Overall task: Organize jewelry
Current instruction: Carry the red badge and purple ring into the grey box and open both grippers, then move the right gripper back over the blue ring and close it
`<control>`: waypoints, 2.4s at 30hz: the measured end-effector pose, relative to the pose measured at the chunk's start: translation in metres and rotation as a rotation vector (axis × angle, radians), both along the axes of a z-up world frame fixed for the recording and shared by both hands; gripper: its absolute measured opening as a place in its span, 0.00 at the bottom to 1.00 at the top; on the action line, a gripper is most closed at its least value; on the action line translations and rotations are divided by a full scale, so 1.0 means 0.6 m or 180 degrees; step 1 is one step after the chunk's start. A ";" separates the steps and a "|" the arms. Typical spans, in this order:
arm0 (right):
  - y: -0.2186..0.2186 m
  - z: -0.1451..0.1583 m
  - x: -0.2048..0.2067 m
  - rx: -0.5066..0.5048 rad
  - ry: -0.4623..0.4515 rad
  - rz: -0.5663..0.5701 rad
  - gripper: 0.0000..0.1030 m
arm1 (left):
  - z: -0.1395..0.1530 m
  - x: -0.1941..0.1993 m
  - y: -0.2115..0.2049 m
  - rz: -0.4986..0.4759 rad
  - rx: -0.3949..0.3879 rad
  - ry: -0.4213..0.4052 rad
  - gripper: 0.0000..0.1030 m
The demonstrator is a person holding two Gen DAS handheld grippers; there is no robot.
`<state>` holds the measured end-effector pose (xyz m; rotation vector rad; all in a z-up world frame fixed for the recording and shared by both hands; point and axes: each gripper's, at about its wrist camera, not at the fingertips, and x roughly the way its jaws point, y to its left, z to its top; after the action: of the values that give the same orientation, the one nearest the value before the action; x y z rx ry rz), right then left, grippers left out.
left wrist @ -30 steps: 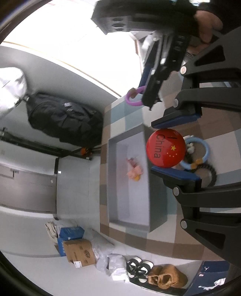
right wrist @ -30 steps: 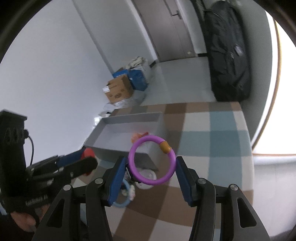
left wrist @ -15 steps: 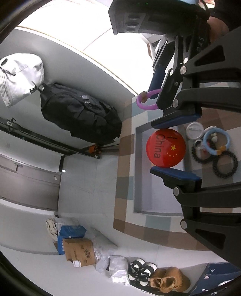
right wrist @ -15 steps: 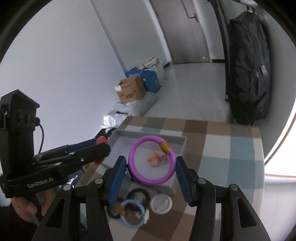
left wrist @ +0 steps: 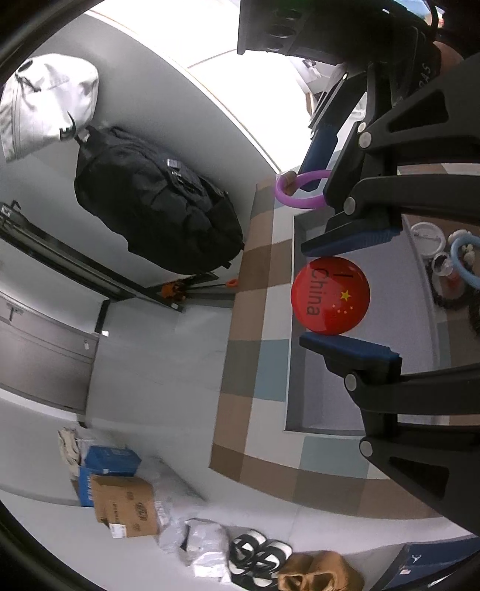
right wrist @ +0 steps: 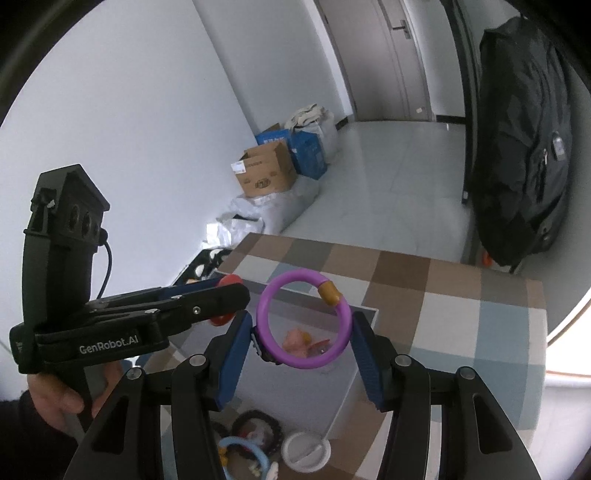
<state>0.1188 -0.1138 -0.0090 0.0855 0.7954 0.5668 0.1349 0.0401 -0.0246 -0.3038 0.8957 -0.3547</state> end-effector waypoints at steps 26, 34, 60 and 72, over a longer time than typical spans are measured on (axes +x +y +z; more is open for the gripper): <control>-0.011 -0.009 -0.005 -0.0076 -0.0164 -0.0016 0.86 | -0.011 0.018 0.025 -0.0027 -0.0568 0.0278 0.61; -0.043 -0.001 -0.022 0.0038 -0.0168 -0.0243 0.96 | 0.003 -0.006 0.019 0.0103 -0.0296 0.0170 0.66; -0.050 -0.009 -0.142 0.0018 -0.0035 -0.0399 1.00 | 0.015 -0.140 0.034 0.0651 0.0388 -0.0158 0.81; -0.011 -0.067 -0.182 -0.0171 0.0407 -0.0200 0.99 | 0.003 -0.156 0.035 0.0663 0.0510 -0.0037 0.81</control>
<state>0.0095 -0.1206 -0.0490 0.0978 0.9286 0.4839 0.0410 0.0613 -0.0227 -0.2442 0.8669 -0.0915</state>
